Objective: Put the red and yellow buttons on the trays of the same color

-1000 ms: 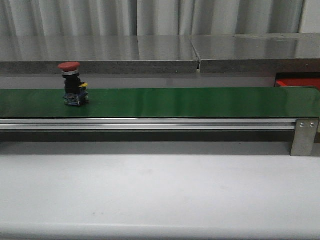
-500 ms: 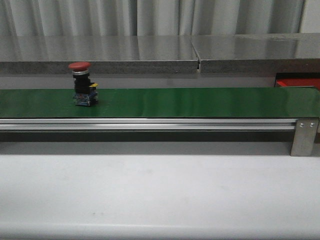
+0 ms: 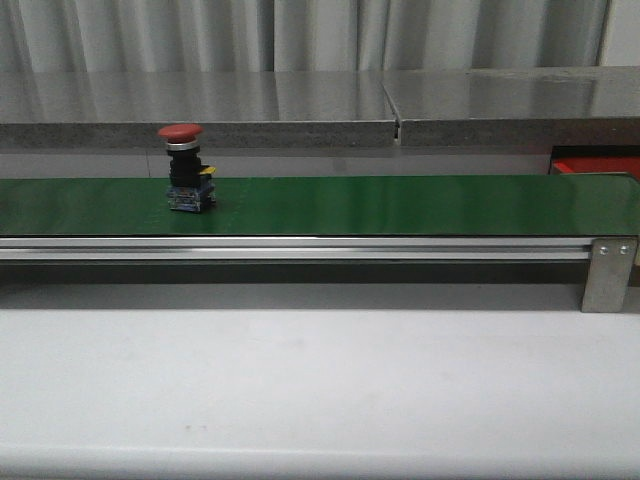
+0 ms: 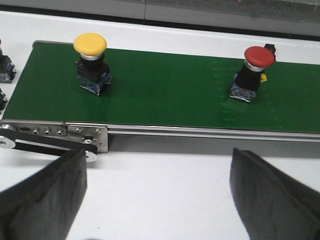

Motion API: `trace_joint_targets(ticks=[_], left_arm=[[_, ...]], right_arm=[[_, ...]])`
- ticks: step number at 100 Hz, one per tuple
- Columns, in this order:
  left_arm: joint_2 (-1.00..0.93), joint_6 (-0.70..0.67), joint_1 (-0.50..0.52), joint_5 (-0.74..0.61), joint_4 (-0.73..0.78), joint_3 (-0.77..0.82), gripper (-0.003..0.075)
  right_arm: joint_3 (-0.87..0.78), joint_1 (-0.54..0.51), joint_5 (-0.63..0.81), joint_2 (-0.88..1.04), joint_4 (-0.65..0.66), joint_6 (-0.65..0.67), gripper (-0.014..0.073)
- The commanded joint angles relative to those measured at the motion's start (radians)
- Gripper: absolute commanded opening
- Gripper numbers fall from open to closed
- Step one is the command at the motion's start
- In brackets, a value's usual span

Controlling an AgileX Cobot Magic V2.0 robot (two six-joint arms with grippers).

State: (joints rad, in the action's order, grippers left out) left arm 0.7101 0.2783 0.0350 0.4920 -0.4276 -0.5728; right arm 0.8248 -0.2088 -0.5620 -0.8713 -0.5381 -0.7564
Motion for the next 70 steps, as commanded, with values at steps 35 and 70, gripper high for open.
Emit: trace_joint_targets(ticks=[35, 70], left_arm=[[-0.06, -0.001, -0.008, -0.065, -0.027, -0.017, -0.0021], [-0.06, -0.001, -0.008, -0.064, -0.029, -0.017, -0.002]], right_arm=[[0.025, 0.0, 0.054, 0.007, -0.03, -0.008, -0.0118], [0.025, 0.0, 0.056, 0.007, -0.03, -0.008, -0.0118]])
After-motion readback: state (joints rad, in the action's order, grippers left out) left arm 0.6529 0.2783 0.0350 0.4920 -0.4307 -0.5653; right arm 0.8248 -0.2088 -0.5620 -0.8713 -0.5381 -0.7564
